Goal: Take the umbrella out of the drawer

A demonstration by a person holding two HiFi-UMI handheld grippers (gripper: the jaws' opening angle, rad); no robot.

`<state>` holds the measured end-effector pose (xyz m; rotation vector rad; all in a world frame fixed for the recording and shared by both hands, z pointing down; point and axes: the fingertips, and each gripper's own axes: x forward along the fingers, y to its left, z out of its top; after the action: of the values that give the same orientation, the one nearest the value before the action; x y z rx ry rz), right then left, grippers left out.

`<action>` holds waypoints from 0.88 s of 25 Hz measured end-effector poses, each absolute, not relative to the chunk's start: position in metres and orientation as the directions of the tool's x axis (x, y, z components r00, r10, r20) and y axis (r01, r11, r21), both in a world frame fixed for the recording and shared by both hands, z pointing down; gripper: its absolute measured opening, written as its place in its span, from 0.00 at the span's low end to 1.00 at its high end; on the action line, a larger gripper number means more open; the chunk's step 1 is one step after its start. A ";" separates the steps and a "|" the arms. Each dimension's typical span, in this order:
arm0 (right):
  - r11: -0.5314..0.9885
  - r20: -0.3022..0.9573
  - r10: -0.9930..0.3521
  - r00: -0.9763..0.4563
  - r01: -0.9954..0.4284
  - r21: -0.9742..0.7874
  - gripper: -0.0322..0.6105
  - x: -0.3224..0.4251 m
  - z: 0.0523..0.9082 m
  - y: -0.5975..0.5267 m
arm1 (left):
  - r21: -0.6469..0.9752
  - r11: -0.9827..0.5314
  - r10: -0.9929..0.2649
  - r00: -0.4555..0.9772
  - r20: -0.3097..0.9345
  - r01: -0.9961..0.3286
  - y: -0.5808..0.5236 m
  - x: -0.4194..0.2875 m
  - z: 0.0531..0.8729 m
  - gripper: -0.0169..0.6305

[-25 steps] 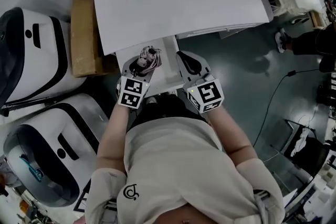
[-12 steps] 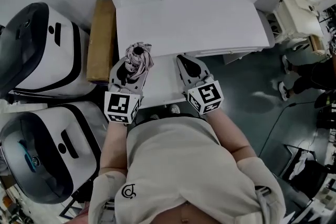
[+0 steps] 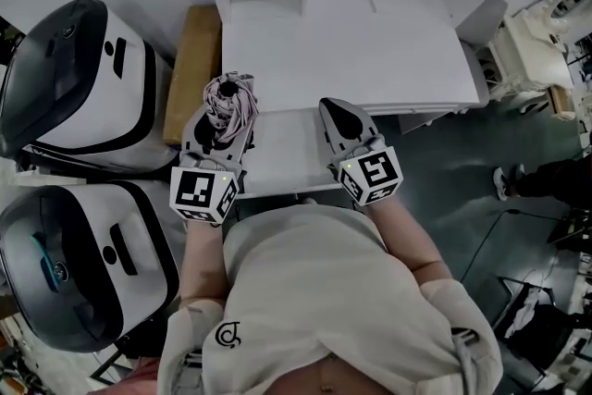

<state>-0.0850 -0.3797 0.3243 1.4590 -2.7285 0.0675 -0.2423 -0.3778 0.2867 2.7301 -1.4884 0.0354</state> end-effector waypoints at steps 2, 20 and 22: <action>0.563 0.061 -0.824 -0.563 -0.827 -0.018 0.06 -0.085 0.323 -0.379 | 0.023 -0.546 -0.837 0.546 0.038 -0.837 -0.379 -0.240 0.288 0.39; 0.530 0.068 -0.845 -0.531 -0.847 -0.031 0.06 -0.071 0.324 -0.381 | 0.040 -0.565 -0.821 0.566 0.075 -0.824 -0.384 -0.223 0.300 0.39; 0.534 0.067 -0.842 -0.535 -0.845 -0.026 0.05 -0.072 0.323 -0.380 | 0.036 -0.564 -0.821 0.565 0.081 -0.825 -0.385 -0.222 0.302 0.39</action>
<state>-0.0721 -0.3803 0.3231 1.4915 -2.7113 0.0853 -0.2224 -0.3846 0.3016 2.7164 -1.4308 0.0846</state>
